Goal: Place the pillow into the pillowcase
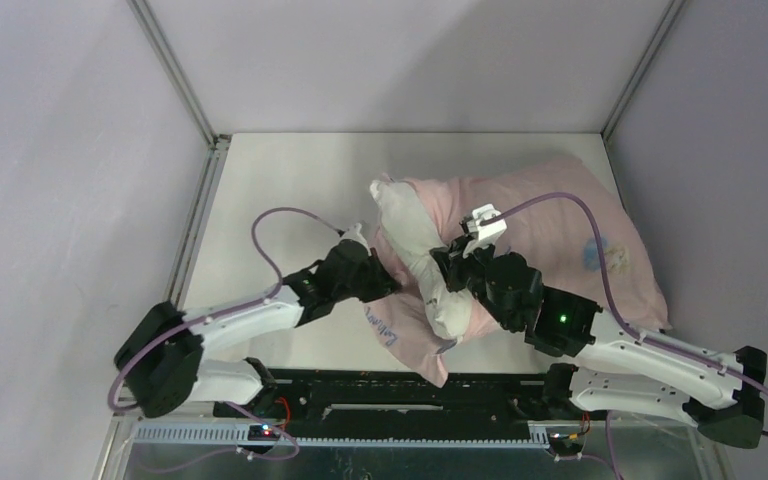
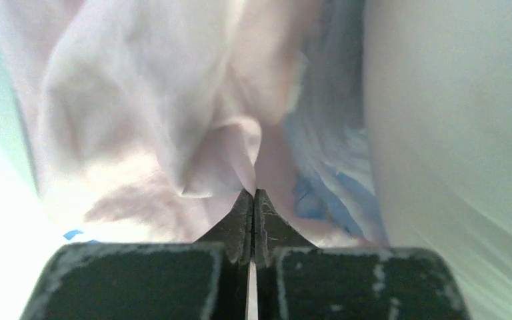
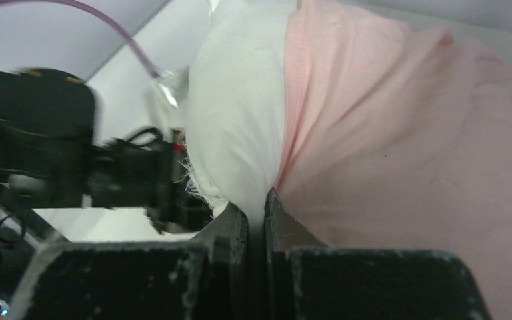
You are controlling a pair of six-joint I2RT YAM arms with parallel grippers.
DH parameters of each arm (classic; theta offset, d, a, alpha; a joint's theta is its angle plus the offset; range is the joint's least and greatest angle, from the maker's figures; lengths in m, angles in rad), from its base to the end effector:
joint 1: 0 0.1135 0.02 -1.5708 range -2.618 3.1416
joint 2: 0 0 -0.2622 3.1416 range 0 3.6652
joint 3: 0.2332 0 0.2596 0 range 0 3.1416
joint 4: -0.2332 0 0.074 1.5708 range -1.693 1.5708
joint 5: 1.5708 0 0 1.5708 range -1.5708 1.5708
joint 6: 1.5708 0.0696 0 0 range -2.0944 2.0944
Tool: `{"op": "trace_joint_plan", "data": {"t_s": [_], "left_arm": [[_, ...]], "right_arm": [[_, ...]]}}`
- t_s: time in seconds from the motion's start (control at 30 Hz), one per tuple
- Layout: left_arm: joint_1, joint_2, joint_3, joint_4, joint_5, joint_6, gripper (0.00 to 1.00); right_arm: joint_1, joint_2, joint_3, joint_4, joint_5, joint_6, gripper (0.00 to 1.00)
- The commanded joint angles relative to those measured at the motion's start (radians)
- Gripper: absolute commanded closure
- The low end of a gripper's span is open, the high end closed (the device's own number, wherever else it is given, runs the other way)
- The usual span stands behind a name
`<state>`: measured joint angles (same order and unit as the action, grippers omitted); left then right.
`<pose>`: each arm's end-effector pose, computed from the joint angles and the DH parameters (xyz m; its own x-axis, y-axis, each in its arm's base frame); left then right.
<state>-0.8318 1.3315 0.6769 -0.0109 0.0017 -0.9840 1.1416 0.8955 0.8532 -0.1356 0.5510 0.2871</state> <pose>0.2072 -0.2275 0.1734 -0.8465 -0.3073 -0.4347 0.0635 0.7524 -0.6556 0.1339 0.2050 0.3438 -0.2293 0.0788 -0.9702 -0.5165 0.8350 0.1899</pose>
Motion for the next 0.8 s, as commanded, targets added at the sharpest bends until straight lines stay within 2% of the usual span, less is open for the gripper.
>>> {"op": "trace_joint_plan", "data": {"t_s": [0.0,0.17,0.37,0.5,0.6,0.77], "left_arm": [[0.059,-0.167,-0.075,-0.023,-0.023,0.036,1.0],[0.115,-0.251,-0.133,-0.055,0.032,0.086,1.0],[0.164,-0.331,-0.24,0.005,0.102,0.104,1.0],[0.189,-0.385,-0.33,0.05,0.093,0.08,1.0],[0.192,-0.358,-0.354,0.034,0.038,0.086,1.0],[0.188,-0.264,-0.323,0.096,0.079,0.115,1.0]], "right_arm": [[-0.055,0.019,0.013,-0.049,0.082,0.085,1.0],[-0.092,0.032,-0.03,-0.052,0.07,0.111,1.0],[-0.105,0.084,-0.062,-0.042,0.084,0.132,1.0],[-0.105,0.109,-0.081,-0.028,0.071,0.141,1.0],[-0.073,0.123,-0.082,0.001,0.05,0.129,1.0],[-0.017,0.174,-0.082,0.055,0.011,0.131,1.0]]}}
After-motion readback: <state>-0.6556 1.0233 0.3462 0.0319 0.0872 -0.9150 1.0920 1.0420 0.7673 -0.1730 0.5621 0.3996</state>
